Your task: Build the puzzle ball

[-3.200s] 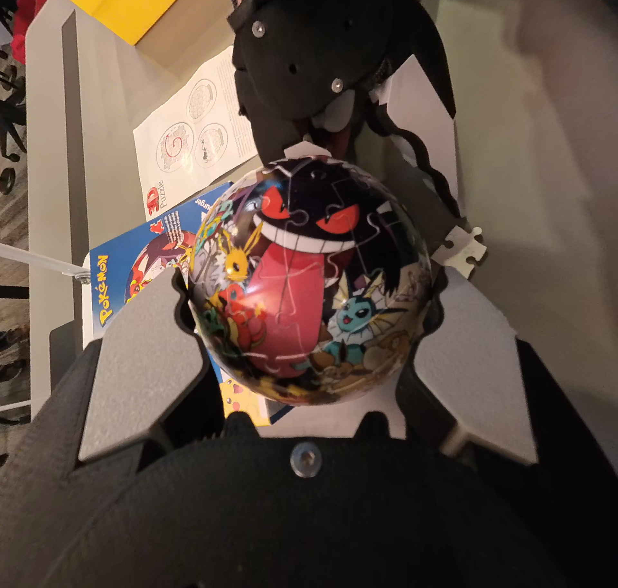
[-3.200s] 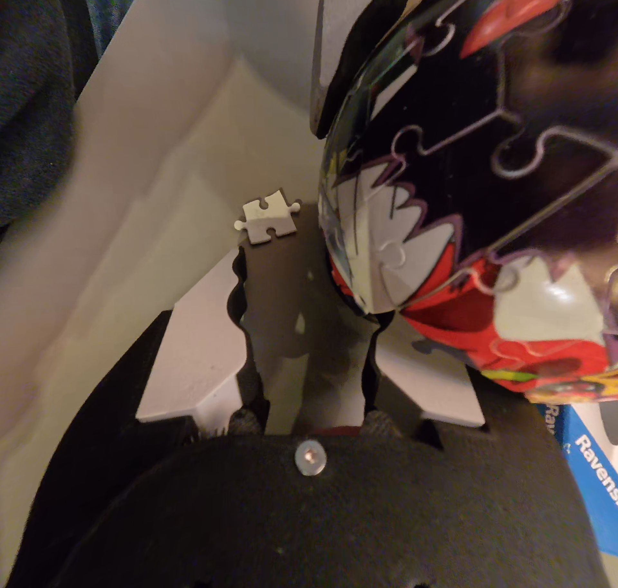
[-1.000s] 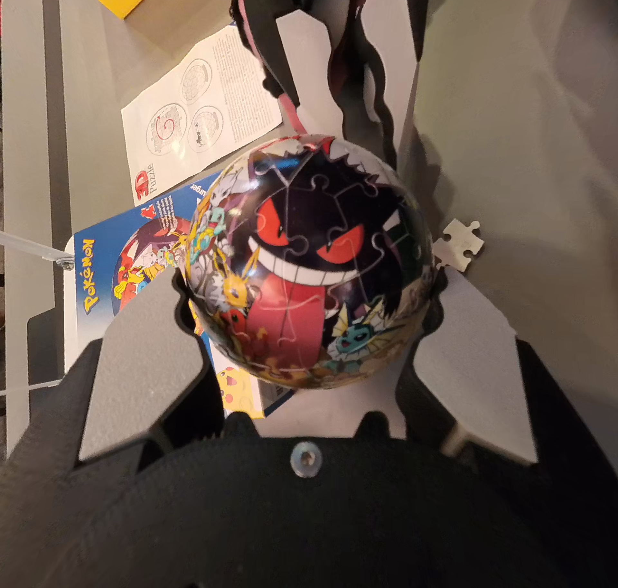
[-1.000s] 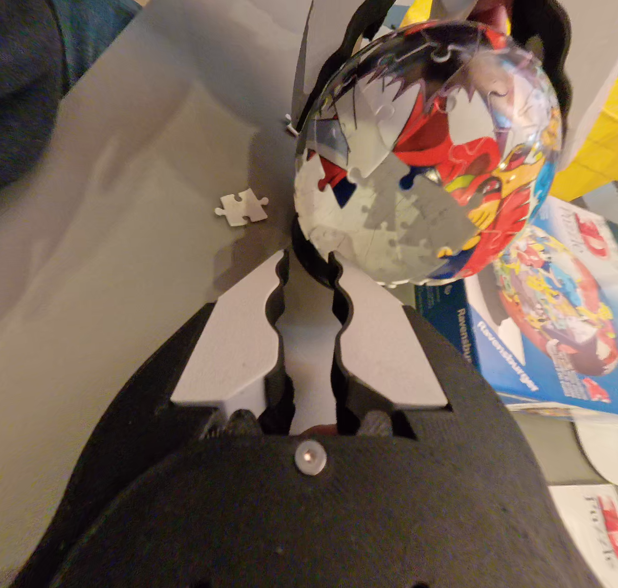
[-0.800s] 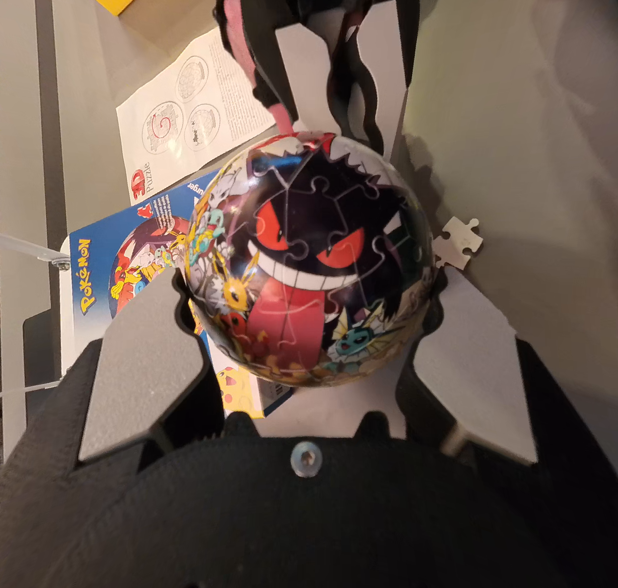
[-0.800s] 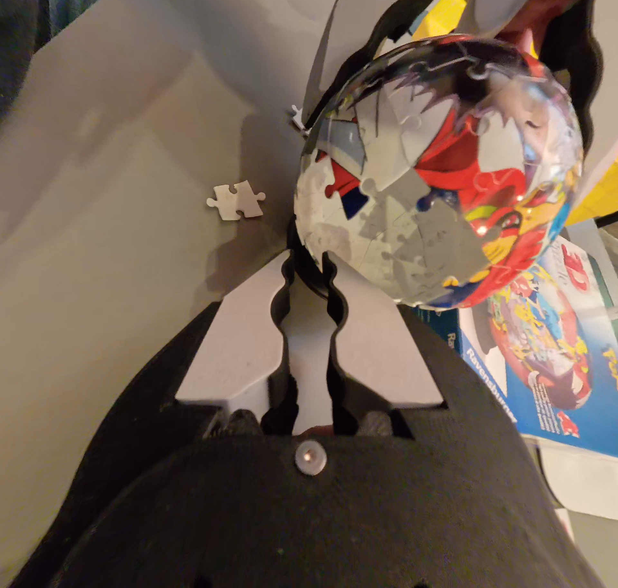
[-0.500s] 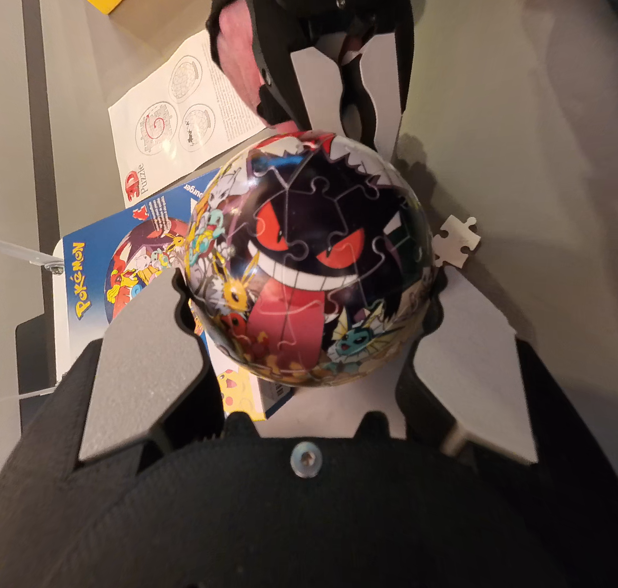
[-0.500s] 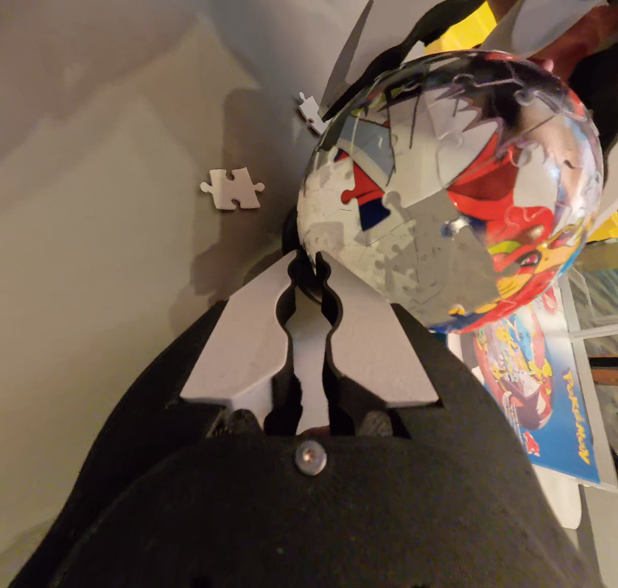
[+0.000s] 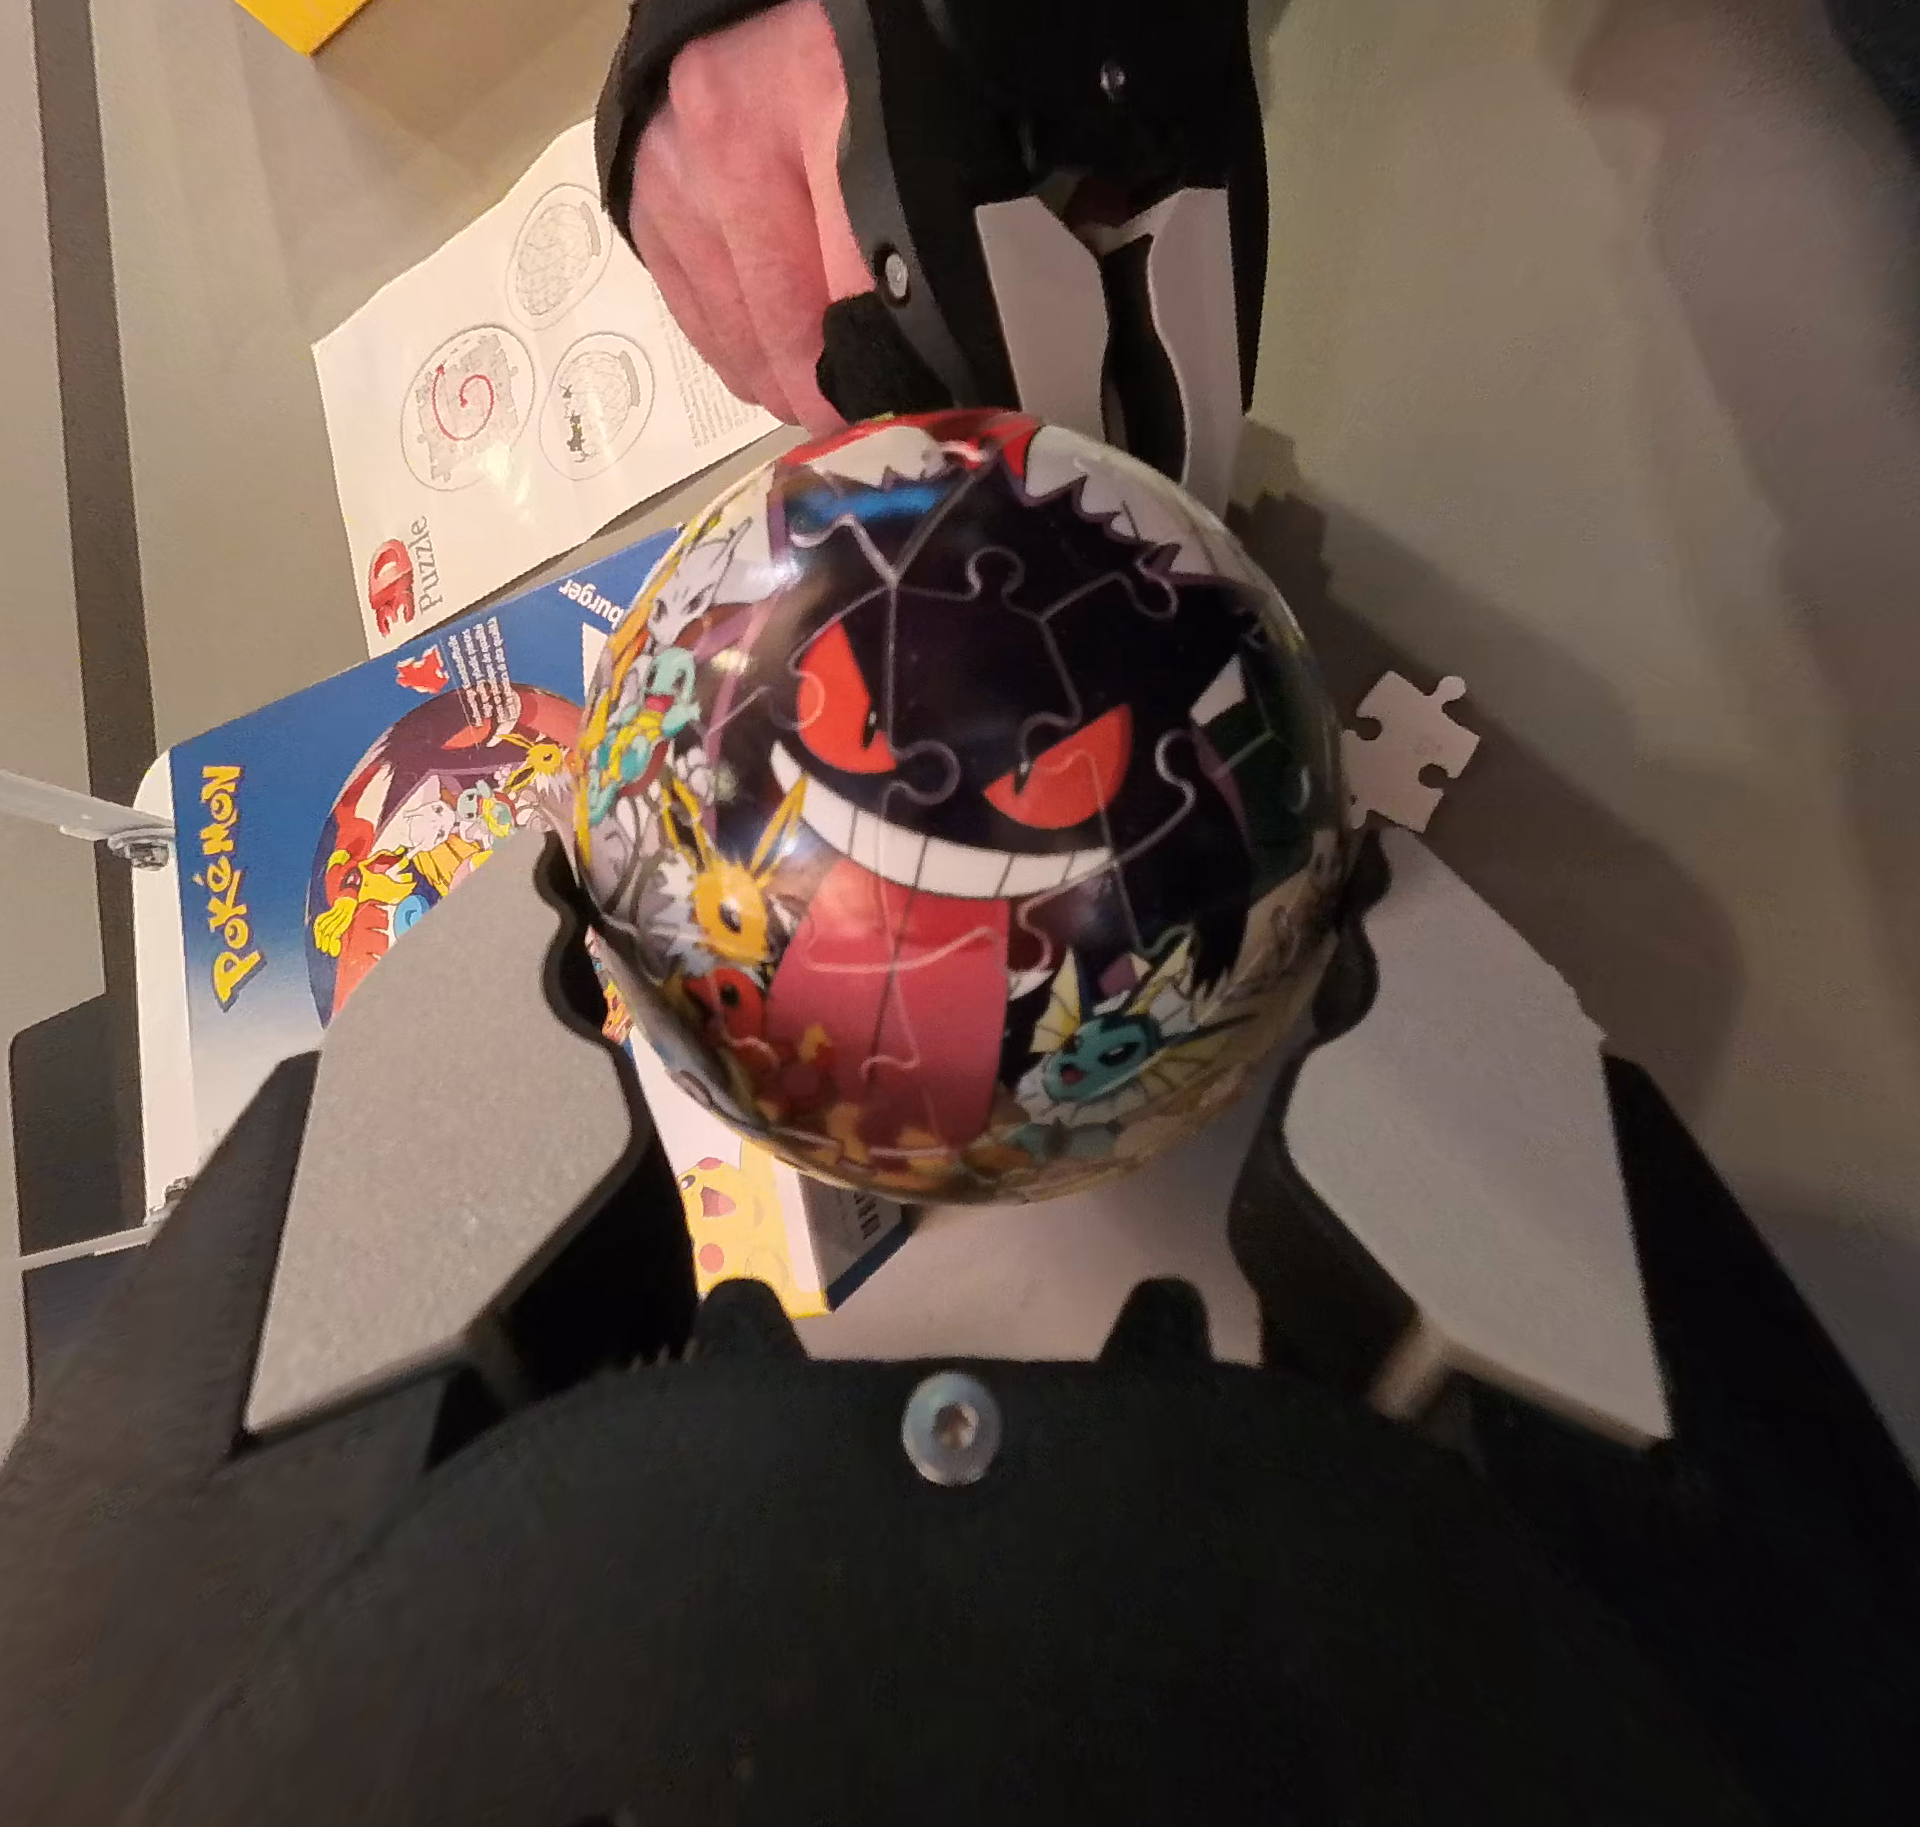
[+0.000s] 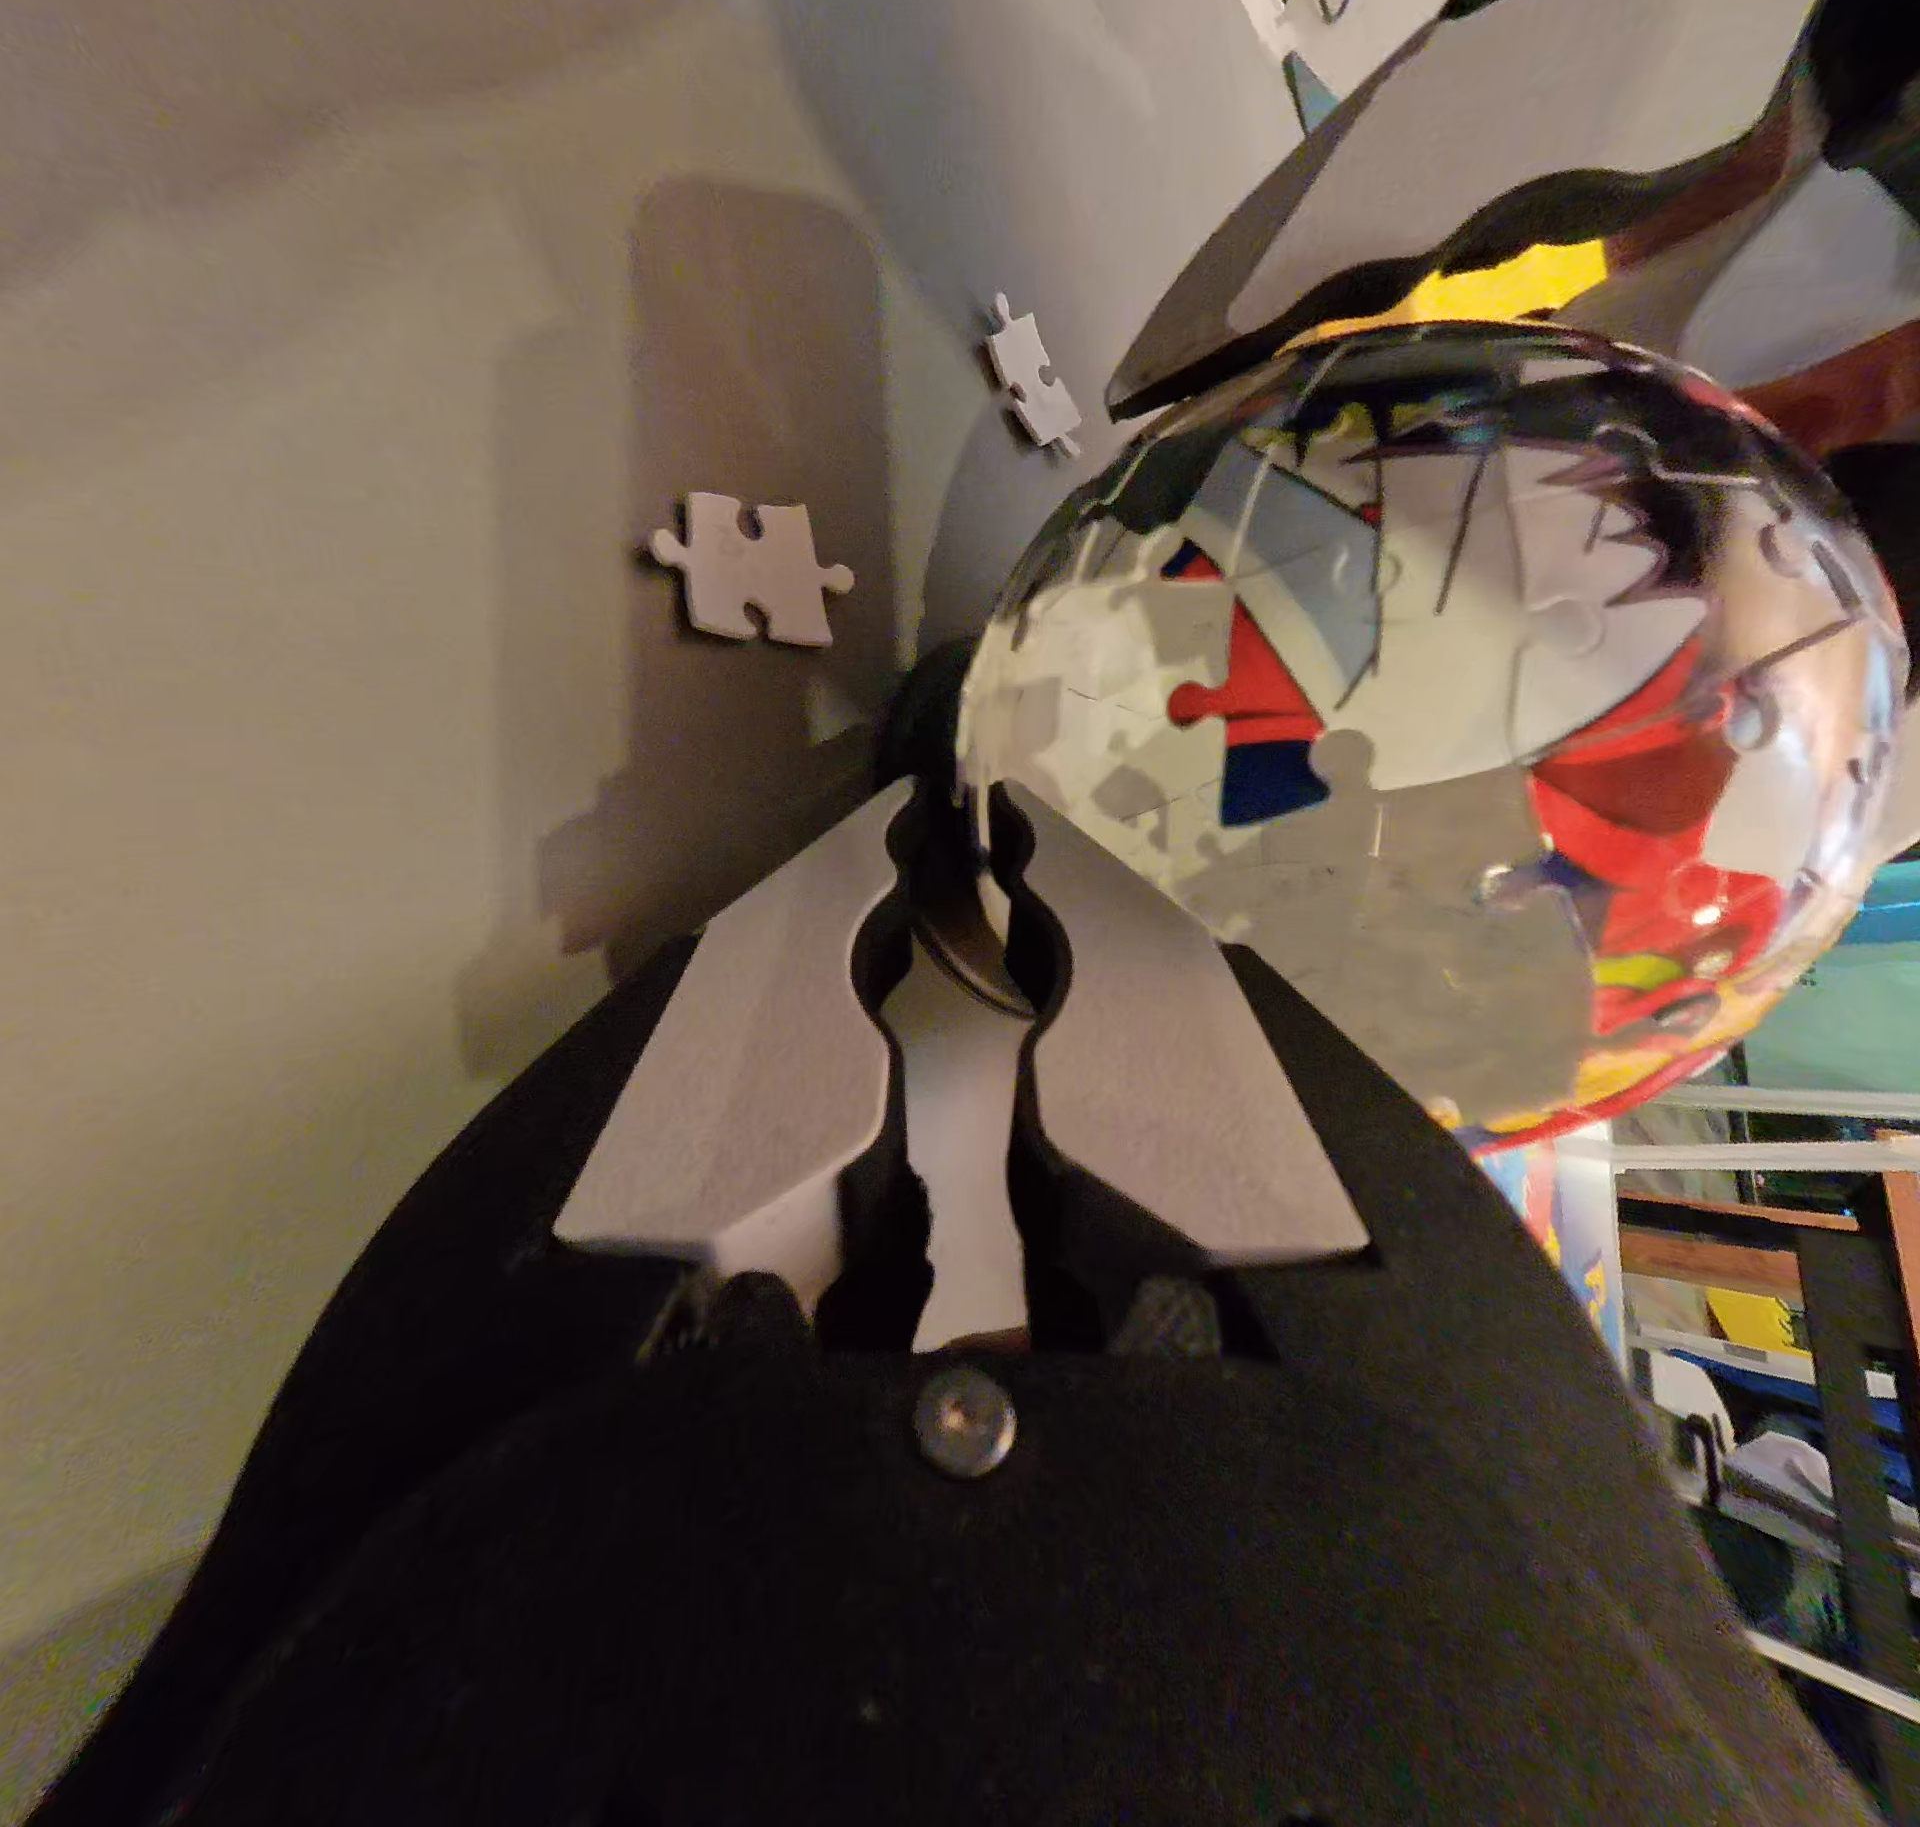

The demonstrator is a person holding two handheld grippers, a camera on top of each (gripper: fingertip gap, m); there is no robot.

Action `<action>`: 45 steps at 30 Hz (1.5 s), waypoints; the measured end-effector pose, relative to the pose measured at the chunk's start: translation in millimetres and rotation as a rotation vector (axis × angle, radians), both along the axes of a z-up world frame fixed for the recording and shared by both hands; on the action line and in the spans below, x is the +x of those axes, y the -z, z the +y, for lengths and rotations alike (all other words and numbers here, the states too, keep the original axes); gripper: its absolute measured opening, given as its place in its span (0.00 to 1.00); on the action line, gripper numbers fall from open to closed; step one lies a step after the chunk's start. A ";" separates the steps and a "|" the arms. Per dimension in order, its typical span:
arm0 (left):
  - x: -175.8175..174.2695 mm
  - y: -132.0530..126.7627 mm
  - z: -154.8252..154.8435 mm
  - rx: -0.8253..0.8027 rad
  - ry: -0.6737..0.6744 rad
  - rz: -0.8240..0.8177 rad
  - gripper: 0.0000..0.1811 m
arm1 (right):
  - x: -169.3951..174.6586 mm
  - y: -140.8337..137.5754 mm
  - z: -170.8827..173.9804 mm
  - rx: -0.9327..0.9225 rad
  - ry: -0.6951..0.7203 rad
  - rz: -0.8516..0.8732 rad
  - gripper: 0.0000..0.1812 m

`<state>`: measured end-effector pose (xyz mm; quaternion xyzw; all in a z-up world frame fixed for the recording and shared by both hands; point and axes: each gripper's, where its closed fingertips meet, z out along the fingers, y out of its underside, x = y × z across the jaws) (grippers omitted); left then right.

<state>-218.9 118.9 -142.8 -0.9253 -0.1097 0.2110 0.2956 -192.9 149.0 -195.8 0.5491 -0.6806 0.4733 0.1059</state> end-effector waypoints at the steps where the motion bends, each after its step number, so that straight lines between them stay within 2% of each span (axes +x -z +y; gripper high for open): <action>1: 0.1 0.1 -0.1 0.001 0.000 -0.001 0.74 | 0.6 0.5 -0.1 -0.003 -0.003 0.006 0.05; 8: 0.1 0.0 0.3 0.004 0.002 0.000 0.74 | 1.0 0.4 -1.7 -0.010 -0.009 0.028 0.01; 16: -0.1 -0.1 1.1 0.008 0.008 -0.002 0.74 | 2.1 0.4 -0.7 0.003 -0.030 0.063 0.01; 20: 0.1 -0.1 1.0 0.008 0.008 -0.007 0.74 | 5.3 3.4 -0.5 0.015 -0.036 0.057 0.05; 22: 0.0 0.0 1.0 0.006 0.010 -0.008 0.74 | 3.6 1.7 -2.4 0.012 -0.026 0.047 0.02; 45: -1.3 -0.1 1.9 0.002 0.029 -0.028 0.74 | 4.7 4.0 -0.9 0.082 -0.050 0.072 0.01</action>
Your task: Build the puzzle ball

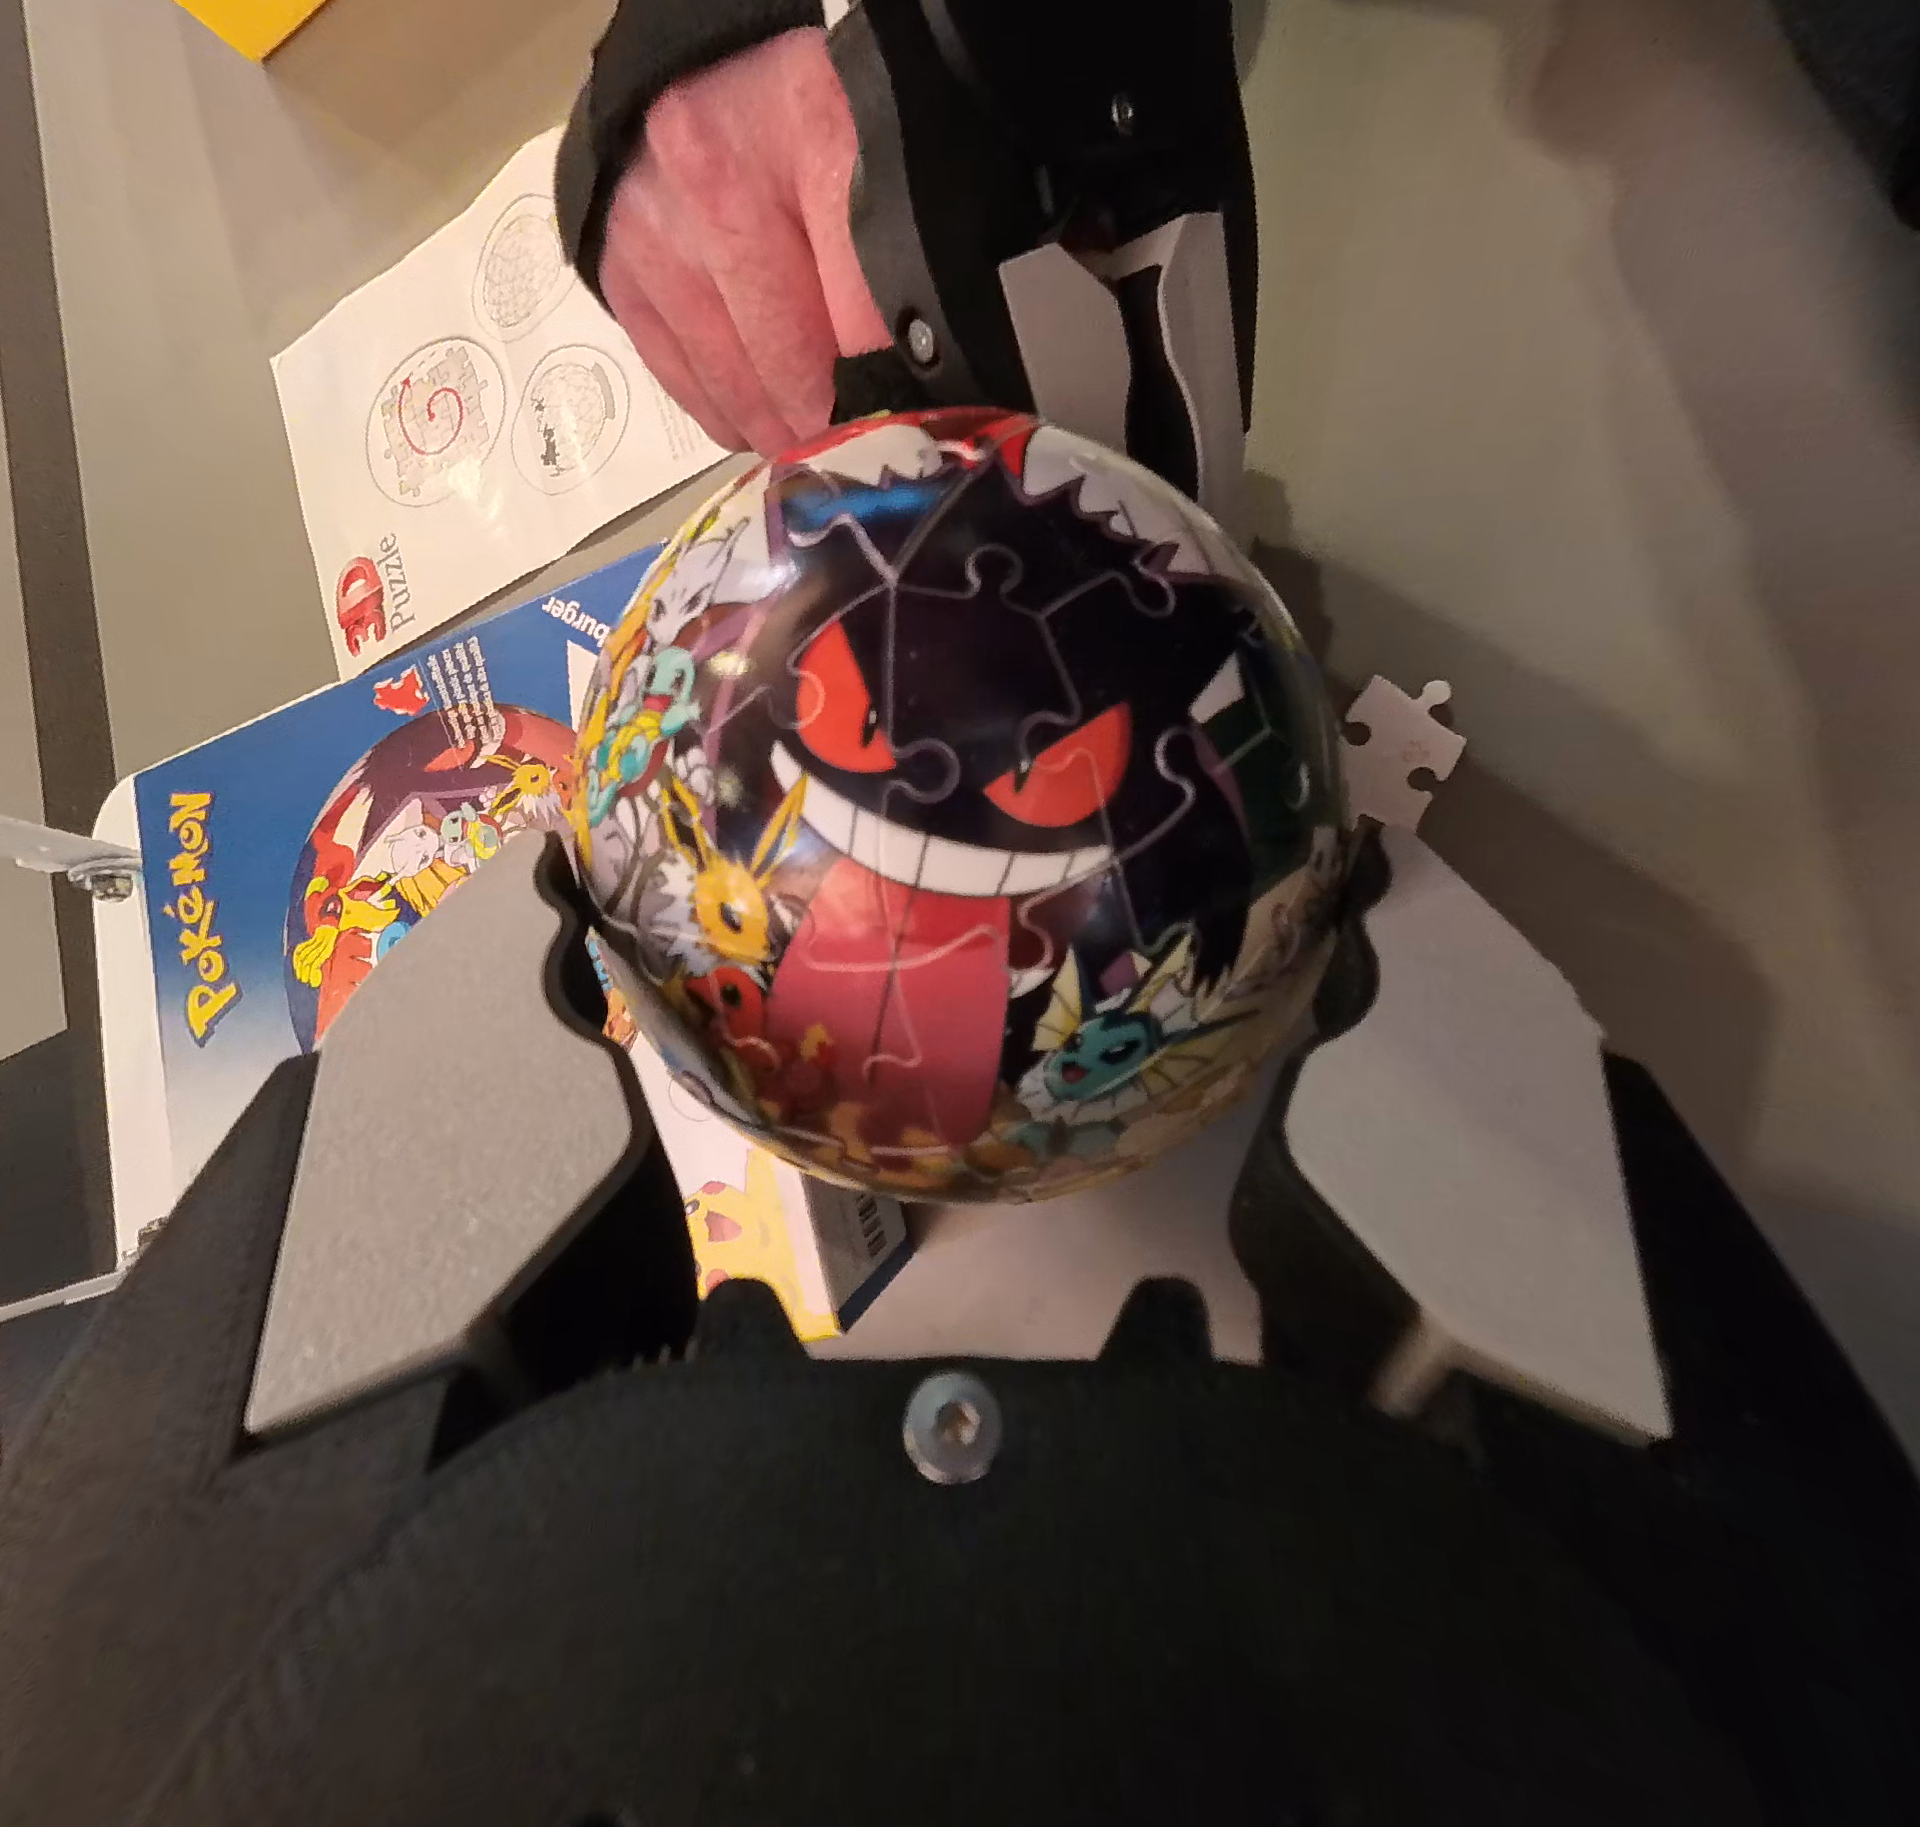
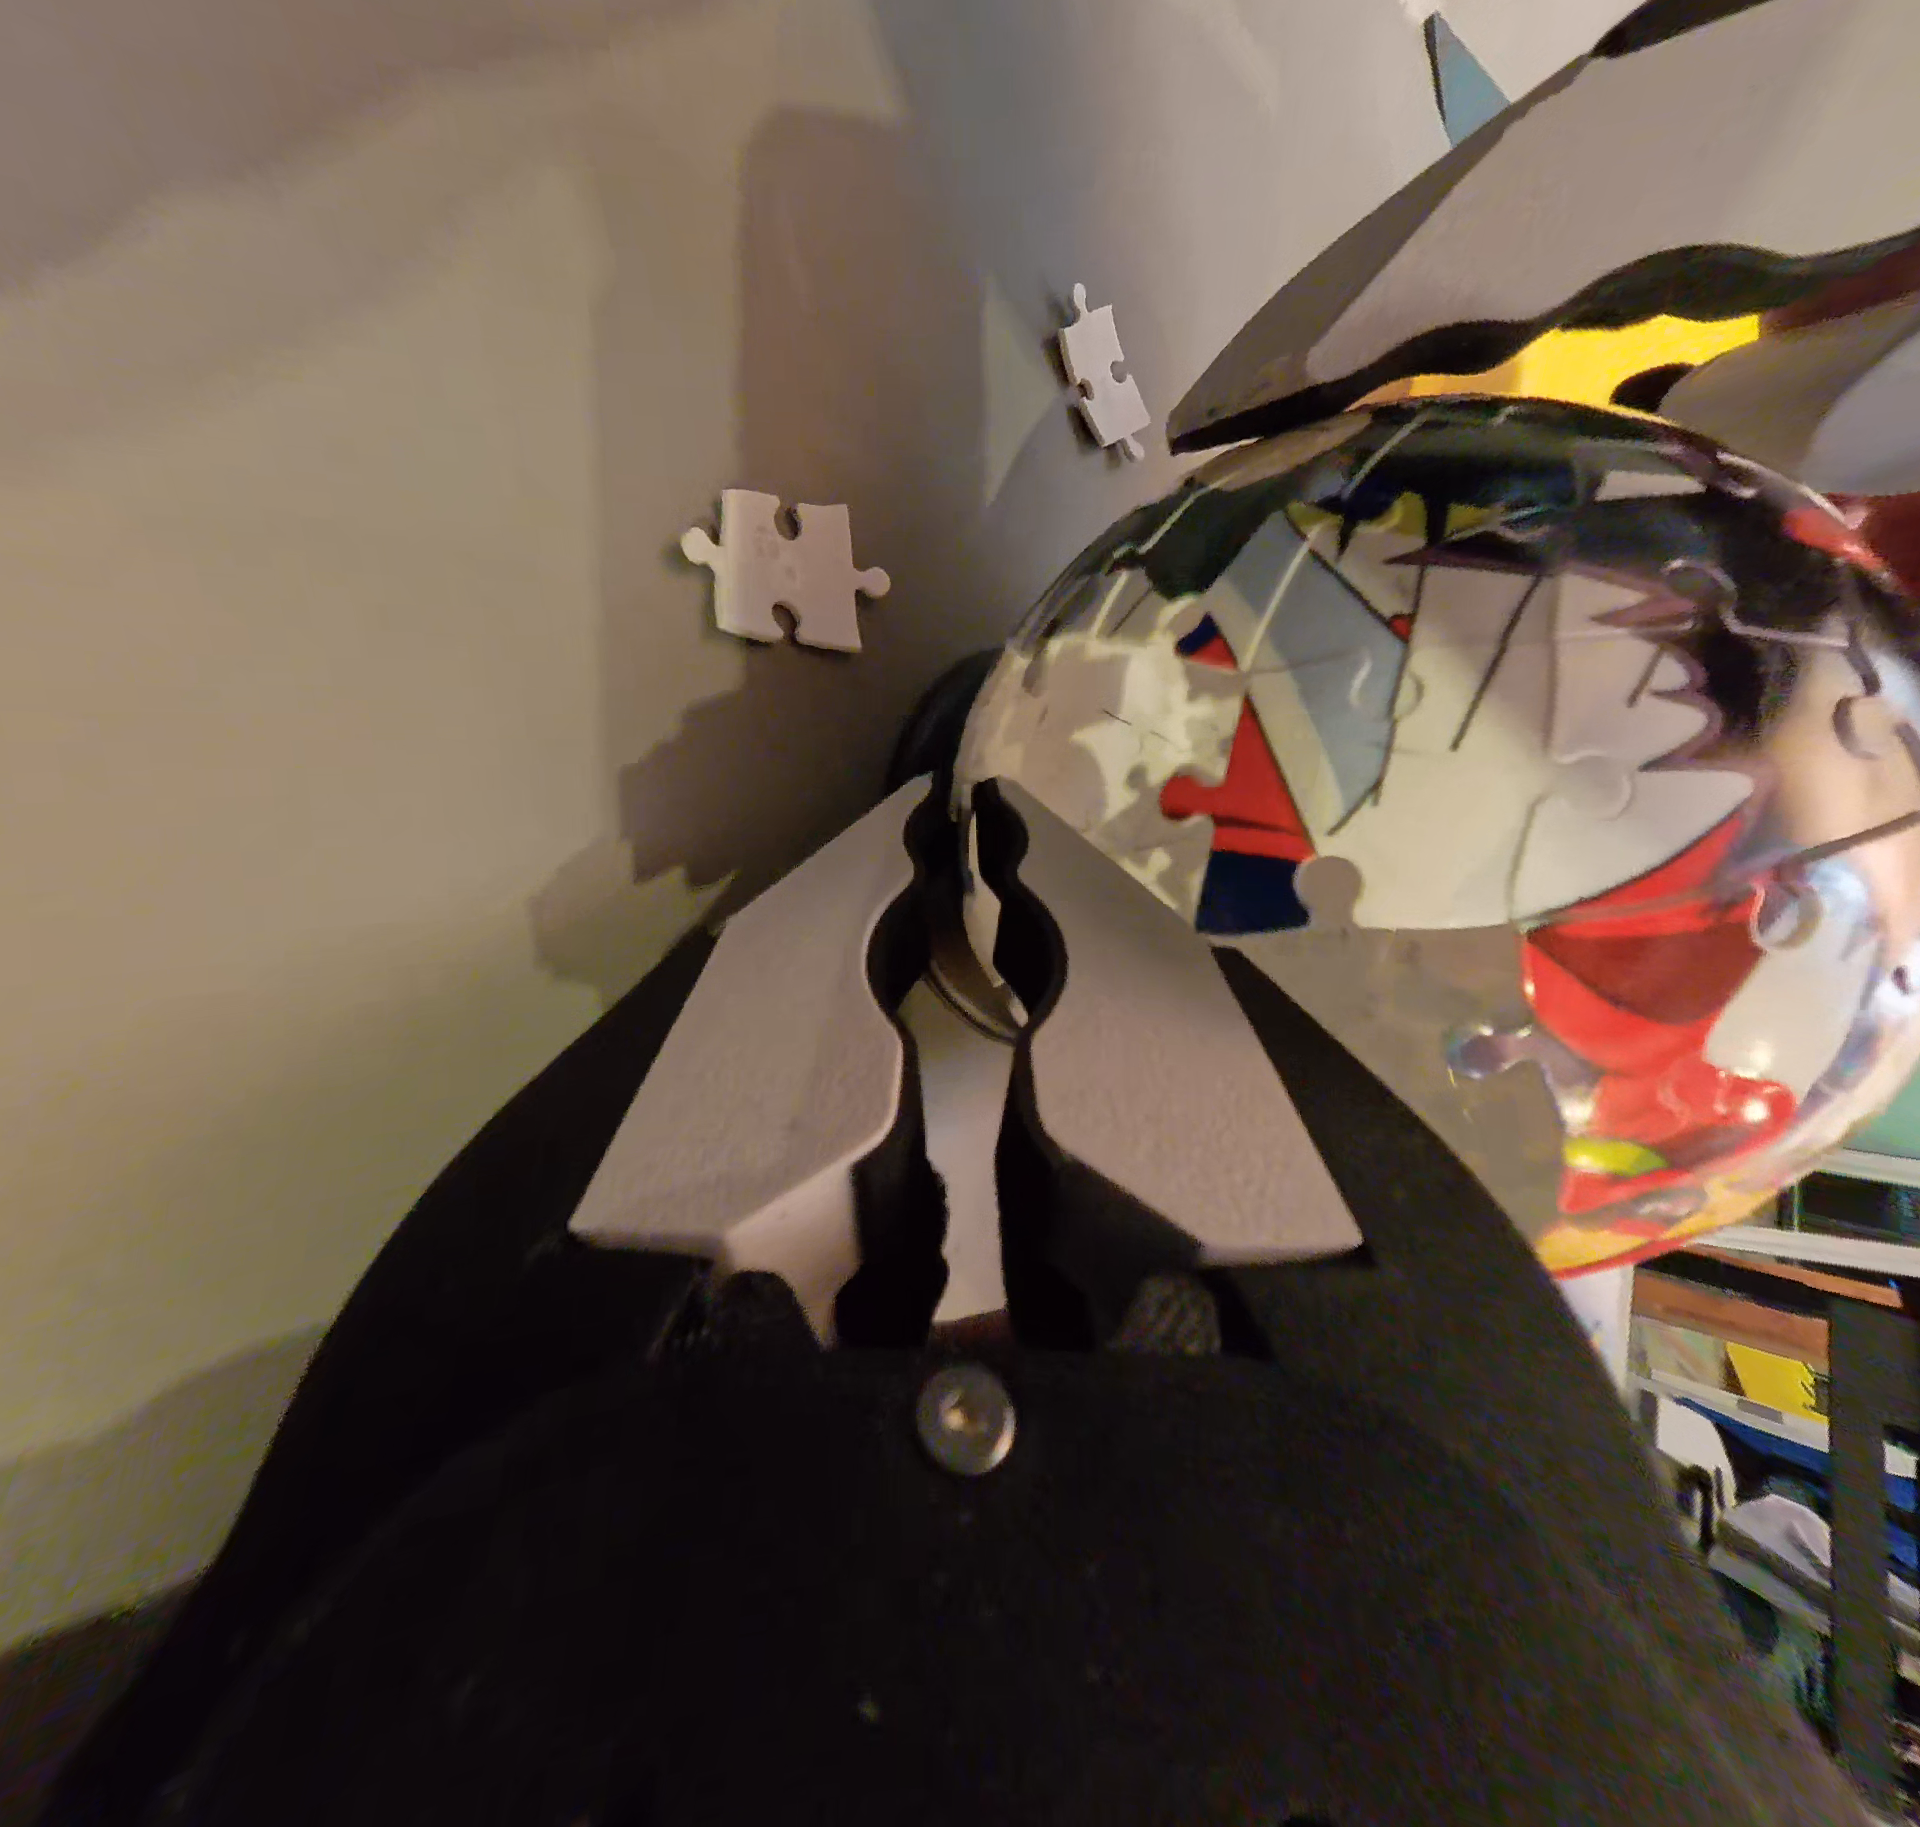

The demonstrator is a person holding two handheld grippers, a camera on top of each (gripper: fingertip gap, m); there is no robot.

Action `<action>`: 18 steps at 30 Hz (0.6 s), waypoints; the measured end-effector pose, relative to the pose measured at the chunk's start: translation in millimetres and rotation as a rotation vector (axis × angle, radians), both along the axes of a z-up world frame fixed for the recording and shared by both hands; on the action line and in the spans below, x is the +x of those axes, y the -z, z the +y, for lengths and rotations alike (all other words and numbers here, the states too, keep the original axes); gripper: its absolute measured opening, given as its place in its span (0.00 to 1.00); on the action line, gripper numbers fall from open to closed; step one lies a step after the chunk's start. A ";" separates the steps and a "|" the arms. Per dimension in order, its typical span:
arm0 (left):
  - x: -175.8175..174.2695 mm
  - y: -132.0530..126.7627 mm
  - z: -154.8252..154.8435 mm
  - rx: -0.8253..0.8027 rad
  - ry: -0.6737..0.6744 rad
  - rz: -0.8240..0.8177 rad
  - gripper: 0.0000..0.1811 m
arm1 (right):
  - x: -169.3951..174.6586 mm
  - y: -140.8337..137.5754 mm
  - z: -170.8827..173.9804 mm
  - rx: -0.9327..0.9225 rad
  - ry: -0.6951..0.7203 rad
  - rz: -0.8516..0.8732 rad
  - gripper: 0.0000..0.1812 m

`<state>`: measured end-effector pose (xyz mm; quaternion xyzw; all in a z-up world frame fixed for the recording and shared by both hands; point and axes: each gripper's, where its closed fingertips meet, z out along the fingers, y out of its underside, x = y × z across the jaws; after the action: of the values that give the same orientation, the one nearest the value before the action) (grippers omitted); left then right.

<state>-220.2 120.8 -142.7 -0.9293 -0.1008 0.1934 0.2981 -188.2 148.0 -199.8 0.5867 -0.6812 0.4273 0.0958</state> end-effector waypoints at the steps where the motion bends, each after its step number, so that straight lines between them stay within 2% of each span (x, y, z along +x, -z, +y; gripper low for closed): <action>1: -0.2 0.0 0.2 -0.001 0.002 -0.001 0.74 | -0.1 0.0 -0.1 0.004 -0.003 0.006 0.01; 11: 0.8 1.6 -3.5 -0.023 0.001 -0.012 0.73 | -0.2 -10.0 3.8 -0.028 0.016 -0.103 0.05; 18: 2.2 2.1 -7.0 -0.045 -0.018 0.005 0.73 | -6.4 -13.9 8.9 -0.029 0.026 -0.144 0.03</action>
<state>-218.0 113.8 -144.8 -0.9343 -0.1041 0.2006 0.2756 -194.6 156.9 -185.9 0.5439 -0.6878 0.4770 0.0606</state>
